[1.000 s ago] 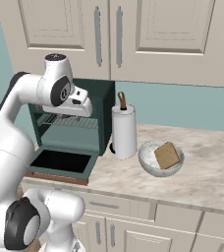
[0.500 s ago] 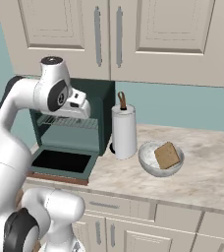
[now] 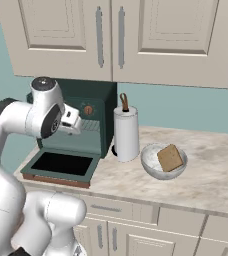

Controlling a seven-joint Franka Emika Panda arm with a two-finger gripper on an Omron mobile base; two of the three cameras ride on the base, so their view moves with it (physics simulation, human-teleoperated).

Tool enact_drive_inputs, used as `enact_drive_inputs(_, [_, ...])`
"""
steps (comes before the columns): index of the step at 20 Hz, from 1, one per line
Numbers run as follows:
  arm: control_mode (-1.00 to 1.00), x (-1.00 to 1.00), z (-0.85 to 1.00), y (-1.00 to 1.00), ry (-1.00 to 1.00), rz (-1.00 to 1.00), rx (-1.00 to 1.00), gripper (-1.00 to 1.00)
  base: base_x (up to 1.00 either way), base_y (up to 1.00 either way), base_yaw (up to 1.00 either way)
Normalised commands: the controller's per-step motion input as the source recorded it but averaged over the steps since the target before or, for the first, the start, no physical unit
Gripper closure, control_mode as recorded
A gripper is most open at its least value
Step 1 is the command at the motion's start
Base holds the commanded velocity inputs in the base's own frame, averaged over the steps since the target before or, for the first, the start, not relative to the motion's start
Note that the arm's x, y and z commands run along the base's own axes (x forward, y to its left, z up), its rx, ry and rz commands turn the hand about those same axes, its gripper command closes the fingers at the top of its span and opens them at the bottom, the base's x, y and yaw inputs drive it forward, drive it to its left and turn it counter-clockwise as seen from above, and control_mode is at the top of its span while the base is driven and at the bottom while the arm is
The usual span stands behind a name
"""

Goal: Pick up the heated bread from the toaster oven and place it in the bowl. Then move the bread bowl to the dining counter.

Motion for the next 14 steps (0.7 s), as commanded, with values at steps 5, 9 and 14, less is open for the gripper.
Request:
enact_drive_inputs(5, [-1.0,-0.05,-0.35,0.59,-0.11,0.0,0.12,-1.0,0.0,0.0,0.0])
enact_drive_inputs(9, [-1.0,0.03,-0.09,0.36,-0.1,0.0,0.06,-1.0,0.0,0.0,0.0])
enact_drive_inputs(14, [-1.0,0.29,0.0,0.02,-0.07,0.0,0.0,-1.0,0.0,0.0,0.0])
